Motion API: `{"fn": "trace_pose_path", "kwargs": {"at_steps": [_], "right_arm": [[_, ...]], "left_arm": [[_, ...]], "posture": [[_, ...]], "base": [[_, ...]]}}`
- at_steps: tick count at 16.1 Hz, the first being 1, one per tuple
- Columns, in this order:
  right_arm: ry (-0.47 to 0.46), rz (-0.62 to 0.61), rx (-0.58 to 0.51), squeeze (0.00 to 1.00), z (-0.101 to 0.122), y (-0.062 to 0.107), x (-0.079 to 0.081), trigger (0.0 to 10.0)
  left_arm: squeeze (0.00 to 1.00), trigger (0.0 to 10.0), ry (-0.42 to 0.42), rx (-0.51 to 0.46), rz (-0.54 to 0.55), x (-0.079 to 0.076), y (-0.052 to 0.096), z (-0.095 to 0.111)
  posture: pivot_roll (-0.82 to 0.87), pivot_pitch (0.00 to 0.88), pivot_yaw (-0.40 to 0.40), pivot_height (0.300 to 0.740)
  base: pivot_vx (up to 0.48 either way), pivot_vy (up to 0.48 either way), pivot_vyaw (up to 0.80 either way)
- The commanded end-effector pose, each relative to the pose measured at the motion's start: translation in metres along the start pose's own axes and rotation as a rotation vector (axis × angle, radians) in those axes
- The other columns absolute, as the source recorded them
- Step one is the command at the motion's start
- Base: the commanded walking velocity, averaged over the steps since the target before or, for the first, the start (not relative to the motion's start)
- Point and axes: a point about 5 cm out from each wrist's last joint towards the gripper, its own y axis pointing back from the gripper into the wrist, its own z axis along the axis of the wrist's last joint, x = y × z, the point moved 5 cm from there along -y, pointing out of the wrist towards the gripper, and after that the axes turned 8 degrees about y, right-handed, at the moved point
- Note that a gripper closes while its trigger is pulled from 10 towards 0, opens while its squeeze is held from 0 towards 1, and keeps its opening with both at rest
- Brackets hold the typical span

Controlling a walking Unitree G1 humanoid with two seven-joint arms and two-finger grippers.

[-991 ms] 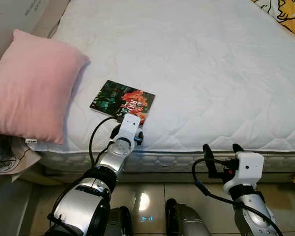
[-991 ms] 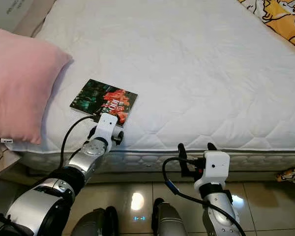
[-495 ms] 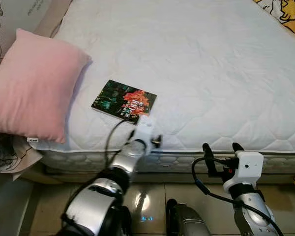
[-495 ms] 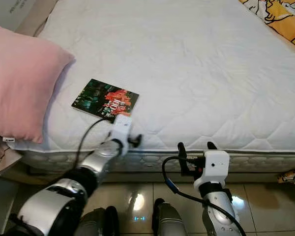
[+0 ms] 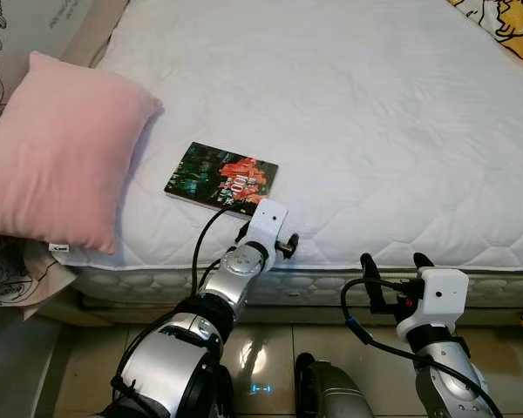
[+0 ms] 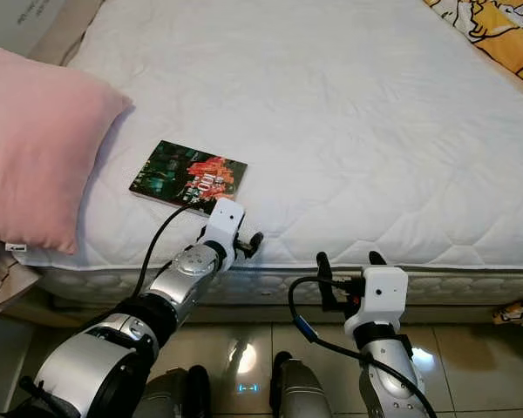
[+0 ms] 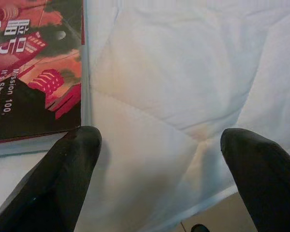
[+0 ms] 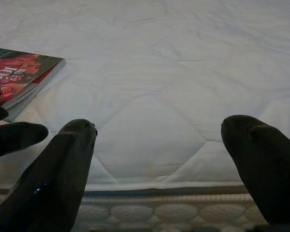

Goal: Clean up the room

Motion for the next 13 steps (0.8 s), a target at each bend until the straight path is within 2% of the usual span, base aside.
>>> {"fn": "trace_pose_path", "kwargs": {"at_steps": [1, 3, 4, 6, 7, 8, 9, 11, 13], "right_arm": [[0.010, -0.010, 0.024, 0.16, -0.008, 0.003, -0.003, 10.0], [0.009, -0.009, 0.022, 0.16, -0.007, 0.002, -0.002, 10.0], [0.008, -0.010, 0.021, 0.16, -0.007, 0.002, -0.002, 10.0], [0.004, -0.011, 0.017, 0.16, -0.007, 0.001, -0.001, 10.0], [0.002, -0.010, 0.016, 0.16, -0.007, 0.001, -0.001, 10.0], [0.001, -0.010, 0.016, 0.16, -0.007, 0.001, -0.001, 10.0], [-0.004, -0.009, 0.016, 0.16, -0.008, 0.001, 0.000, 10.0], [-0.017, 0.001, 0.014, 0.16, -0.008, 0.001, 0.002, 10.0], [-0.018, 0.008, 0.013, 0.16, -0.008, 0.002, 0.002, 10.0]], "left_arm": [[0.00, 10.0, 0.030, -0.038, -0.097, -0.041, -0.005, 0.016], [0.00, 10.0, 0.006, -0.032, -0.089, -0.040, -0.005, 0.015], [0.00, 10.0, -0.022, -0.017, -0.058, -0.030, -0.004, 0.010], [0.00, 10.0, -0.067, 0.010, 0.023, 0.000, -0.001, 0.002], [0.00, 10.0, -0.072, -0.011, 0.061, 0.020, 0.001, 0.010], [0.00, 10.0, -0.076, -0.022, 0.083, 0.032, 0.003, 0.015], [0.00, 10.0, -0.079, -0.028, 0.138, 0.057, 0.007, 0.021], [0.00, 10.0, -0.093, -0.015, 0.226, 0.090, 0.016, 0.020], [0.00, 10.0, -0.168, 0.014, 0.294, 0.109, 0.022, 0.014]], "posture": [[-0.20, 0.176, 0.036, 0.736], [-0.20, 0.174, 0.037, 0.736], [-0.20, 0.172, 0.038, 0.736], [-0.20, 0.170, 0.039, 0.736], [-0.19, 0.169, 0.039, 0.736], [-0.19, 0.168, 0.039, 0.736], [-0.19, 0.168, 0.038, 0.736], [-0.18, 0.166, 0.032, 0.736], [-0.18, 0.170, 0.029, 0.736]], "base": [[0.000, 0.000, 0.00], [0.000, 0.000, 0.00], [0.000, 0.000, 0.00], [0.000, 0.000, 0.00], [0.000, 0.000, 0.00], [0.000, 0.000, 0.00], [0.000, 0.000, 0.00], [0.000, 0.000, 0.00], [0.000, 0.000, 0.00]]}}
